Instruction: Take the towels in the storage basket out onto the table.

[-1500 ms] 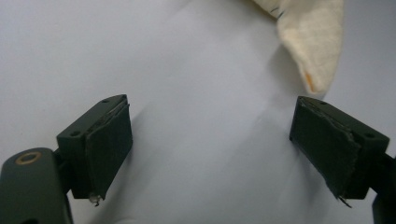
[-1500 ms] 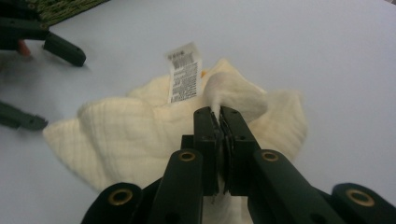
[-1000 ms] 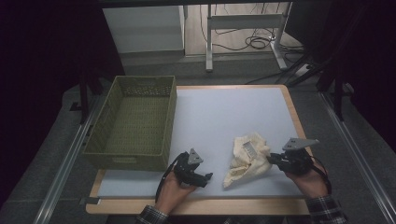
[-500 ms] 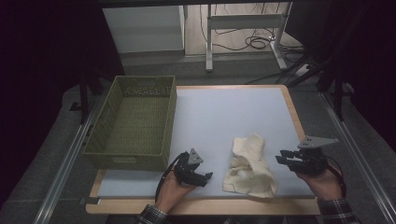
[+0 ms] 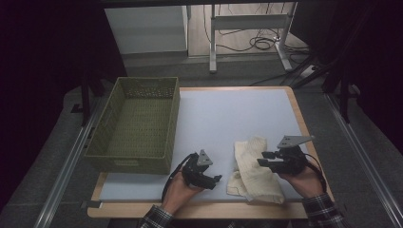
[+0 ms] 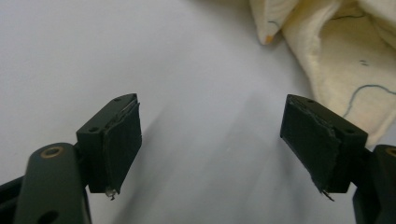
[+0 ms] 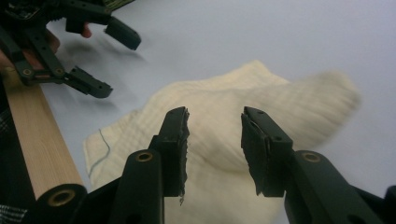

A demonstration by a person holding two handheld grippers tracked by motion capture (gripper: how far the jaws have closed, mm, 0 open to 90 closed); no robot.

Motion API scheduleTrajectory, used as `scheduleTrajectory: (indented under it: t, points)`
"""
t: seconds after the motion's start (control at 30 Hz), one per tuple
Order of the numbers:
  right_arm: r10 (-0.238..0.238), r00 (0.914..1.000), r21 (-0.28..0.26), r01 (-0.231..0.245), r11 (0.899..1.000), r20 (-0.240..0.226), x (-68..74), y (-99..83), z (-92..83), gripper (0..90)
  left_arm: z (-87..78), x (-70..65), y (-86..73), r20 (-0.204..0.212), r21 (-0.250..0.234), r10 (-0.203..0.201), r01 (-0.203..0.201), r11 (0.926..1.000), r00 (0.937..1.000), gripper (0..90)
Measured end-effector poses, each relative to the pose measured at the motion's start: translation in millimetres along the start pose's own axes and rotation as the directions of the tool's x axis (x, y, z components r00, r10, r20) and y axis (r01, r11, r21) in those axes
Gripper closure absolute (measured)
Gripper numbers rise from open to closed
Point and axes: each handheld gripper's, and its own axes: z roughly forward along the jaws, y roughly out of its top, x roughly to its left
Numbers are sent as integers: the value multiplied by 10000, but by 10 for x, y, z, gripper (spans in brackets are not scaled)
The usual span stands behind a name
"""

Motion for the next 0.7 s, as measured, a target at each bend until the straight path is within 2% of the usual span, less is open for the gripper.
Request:
scheduleTrajectory:
  t: [0.23, 0.33, 0.5, 0.63, 0.7]
  points:
    - [-305, 9981, 152, 314, 9994, -541, 147, 131, 341, 586, 7, 34, -104, -580, 121, -19, 26, 9999, 9983, 127]
    - [-411, 9970, 226, 427, 9988, -660, 193, 187, 472, 574, 24, 82, -126, -318, 86, -414, 417, 9991, 9986, 103]
    - [-671, 9963, 555, 701, 9960, -532, 238, 217, 662, 580, 30, 81, -126, -292, 148, -352, 356, 9993, 9990, 76]
    - [-1086, 9941, 870, 1088, 9902, -66, 268, 183, 720, 775, 29, 82, -127, -298, 153, -342, 347, 9993, 9990, 76]
    - [-1035, 9946, 822, 1039, 9912, -84, 264, 175, 696, 816, 29, 82, -128, -293, 146, -355, 360, 9992, 9989, 76]
